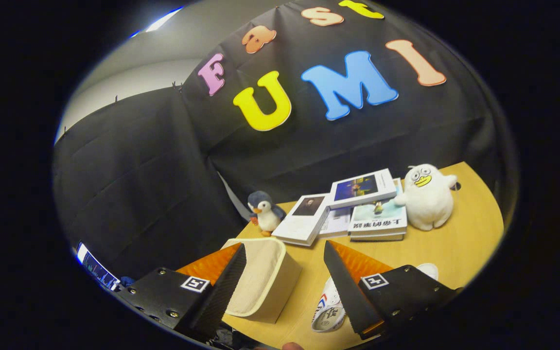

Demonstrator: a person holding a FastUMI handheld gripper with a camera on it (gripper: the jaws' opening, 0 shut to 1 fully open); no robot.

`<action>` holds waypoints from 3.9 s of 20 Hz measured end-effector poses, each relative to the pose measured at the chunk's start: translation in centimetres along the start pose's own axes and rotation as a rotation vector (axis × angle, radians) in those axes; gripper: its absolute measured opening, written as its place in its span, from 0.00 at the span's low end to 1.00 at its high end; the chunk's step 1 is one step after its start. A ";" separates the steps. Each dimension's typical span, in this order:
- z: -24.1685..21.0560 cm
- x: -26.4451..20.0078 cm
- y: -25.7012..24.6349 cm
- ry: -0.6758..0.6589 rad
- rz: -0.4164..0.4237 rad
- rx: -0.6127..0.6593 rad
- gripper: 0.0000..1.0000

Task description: Open the storage box then place both shoes into the box .Put the left shoe in first, then the right shoe, with the right side of both shoes facing outward in a uniform manner.

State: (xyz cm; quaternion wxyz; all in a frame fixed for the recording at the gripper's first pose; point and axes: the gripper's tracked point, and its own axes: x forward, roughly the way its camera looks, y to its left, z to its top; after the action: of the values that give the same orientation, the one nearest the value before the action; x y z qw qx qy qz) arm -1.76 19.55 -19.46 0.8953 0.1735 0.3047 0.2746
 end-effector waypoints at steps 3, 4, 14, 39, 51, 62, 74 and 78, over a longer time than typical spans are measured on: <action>-4.5 2.5 1.0 0.131 0.062 0.076 0.97; -5.9 3.3 1.0 0.173 0.076 0.112 0.97; -13.9 9.2 2.2 0.417 0.181 0.411 0.97; -4.9 8.8 12.9 0.405 0.471 0.413 0.21; -2.5 13.7 27.0 0.388 0.609 0.349 0.21; -6.5 18.2 32.9 0.448 0.512 0.129 0.78; -2.3 13.8 26.3 0.337 0.403 0.078 0.96; -1.0 11.2 21.2 0.286 0.320 0.053 0.96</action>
State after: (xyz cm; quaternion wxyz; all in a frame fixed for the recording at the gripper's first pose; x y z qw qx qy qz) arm -3.18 43.10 -15.10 0.7832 0.2024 0.4041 0.4271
